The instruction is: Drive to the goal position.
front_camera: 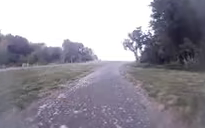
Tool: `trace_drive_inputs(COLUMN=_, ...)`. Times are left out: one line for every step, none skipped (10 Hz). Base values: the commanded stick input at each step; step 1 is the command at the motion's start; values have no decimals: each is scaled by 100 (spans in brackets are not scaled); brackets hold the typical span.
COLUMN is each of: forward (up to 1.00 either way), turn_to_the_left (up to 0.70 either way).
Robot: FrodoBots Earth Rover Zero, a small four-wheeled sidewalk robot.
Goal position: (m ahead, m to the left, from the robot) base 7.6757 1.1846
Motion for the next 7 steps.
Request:
trace_drive_inputs(forward=69, turn_to_the_left=-8)
trace_drive_inputs(forward=69, turn_to_the_left=-3)
trace_drive_inputs(forward=69, turn_to_the_left=0)
trace_drive_inputs(forward=69, turn_to_the_left=0)
trace_drive_inputs(forward=69, turn_to_the_left=-12)
trace_drive_inputs(forward=69, turn_to_the_left=-12)
trace_drive_inputs(forward=69, turn_to_the_left=-12)
